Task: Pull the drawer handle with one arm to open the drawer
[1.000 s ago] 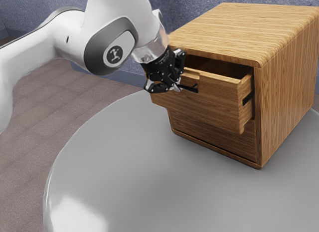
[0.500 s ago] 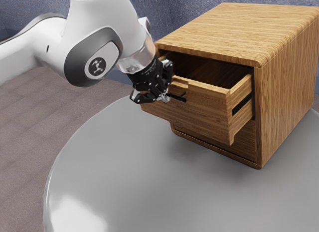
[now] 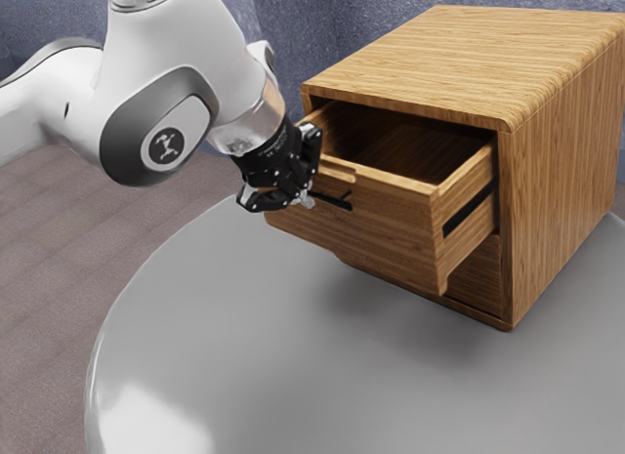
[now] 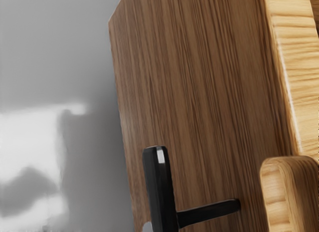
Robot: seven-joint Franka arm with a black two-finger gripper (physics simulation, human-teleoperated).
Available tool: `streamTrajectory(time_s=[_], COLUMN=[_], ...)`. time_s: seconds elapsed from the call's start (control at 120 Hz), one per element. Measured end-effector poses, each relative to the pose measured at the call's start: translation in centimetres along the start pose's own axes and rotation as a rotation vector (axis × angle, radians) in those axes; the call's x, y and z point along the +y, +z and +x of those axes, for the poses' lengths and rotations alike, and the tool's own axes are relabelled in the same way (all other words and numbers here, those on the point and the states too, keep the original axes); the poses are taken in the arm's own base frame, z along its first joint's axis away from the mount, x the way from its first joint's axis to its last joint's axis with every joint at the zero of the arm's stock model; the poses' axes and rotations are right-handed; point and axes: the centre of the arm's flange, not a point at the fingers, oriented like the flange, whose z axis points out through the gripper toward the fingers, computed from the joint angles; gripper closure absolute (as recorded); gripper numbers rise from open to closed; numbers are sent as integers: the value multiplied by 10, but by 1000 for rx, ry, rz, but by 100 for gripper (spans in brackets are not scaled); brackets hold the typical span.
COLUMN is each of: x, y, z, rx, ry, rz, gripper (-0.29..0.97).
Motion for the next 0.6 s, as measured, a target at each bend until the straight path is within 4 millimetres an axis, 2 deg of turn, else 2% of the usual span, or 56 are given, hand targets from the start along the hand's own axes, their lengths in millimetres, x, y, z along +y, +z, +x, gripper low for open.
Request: streamTrajectory(time_s=[0.6], x=[-38], y=[-20], z=[-5], rx=[10], ry=[-17], rz=[-14], gripper=[77])
